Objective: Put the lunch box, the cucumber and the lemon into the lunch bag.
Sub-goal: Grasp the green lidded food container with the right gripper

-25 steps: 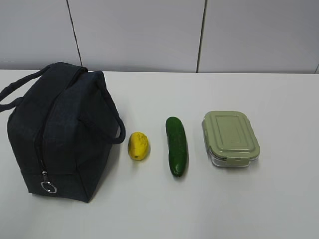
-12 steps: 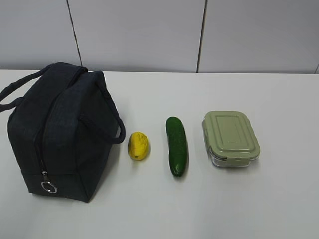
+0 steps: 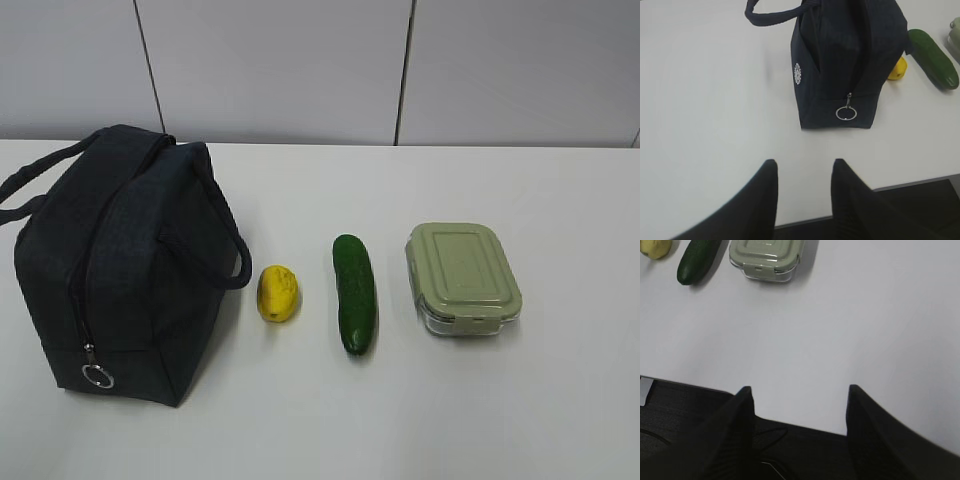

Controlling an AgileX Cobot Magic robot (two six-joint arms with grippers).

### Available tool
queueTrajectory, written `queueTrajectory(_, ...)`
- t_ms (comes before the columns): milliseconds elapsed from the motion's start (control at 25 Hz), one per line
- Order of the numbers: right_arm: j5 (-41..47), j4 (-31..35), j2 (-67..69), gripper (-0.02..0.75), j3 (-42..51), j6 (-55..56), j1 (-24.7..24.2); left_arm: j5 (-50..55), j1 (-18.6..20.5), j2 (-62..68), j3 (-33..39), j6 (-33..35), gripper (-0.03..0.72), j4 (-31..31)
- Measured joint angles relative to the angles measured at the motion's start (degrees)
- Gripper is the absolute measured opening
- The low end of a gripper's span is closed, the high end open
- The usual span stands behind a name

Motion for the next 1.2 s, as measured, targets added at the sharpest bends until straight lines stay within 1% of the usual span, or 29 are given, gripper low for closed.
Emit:
queueTrajectory(320, -7.3, 1.1, 21.4, 0.435, -8.1, 0.5, 0.0, 0.0, 0.0, 0.0, 0.0, 0.0, 0.238, -0.6)
queueTrajectory(480, -8.7, 2.0, 34.3, 0.435, -12.2, 0.6, 0.0, 0.0, 0.0, 0.0, 0.0, 0.0, 0.238, -0.6)
queueTrajectory(720, -9.5, 7.3, 52.1, 0.435, -20.1, 0.6, 0.0, 0.0, 0.0, 0.0, 0.0, 0.0, 0.238, -0.7)
queueTrajectory(840, -10.0, 10.3, 59.4, 0.435, -23.6, -1.9, 0.0, 0.0, 0.0, 0.0, 0.0, 0.0, 0.239, -0.7)
queueTrajectory(920, -10.0, 13.4, 64.0, 0.435, -25.8, -4.9, -0.2, 0.0, 0.0, 0.0, 0.0, 0.0, 0.239, -0.7)
queueTrajectory(1040, -8.5, 21.5, 69.4, 0.435, -28.2, -11.7, -2.4, 0.0, 0.0, 0.0, 0.0, 0.0, 0.239, -0.7)
queueTrajectory(1120, -6.0, 28.0, 72.4, 0.435, -29.7, -16.7, -5.3, 0.0, 0.0, 0.0, 0.0, 0.0, 0.239, -0.7)
queueTrajectory(1200, -3.2, 33.0, 75.1, 0.435, -31.2, -21.8, -8.5, 0.0, 0.0, 0.0, 0.0, 0.0, 0.239, -0.7)
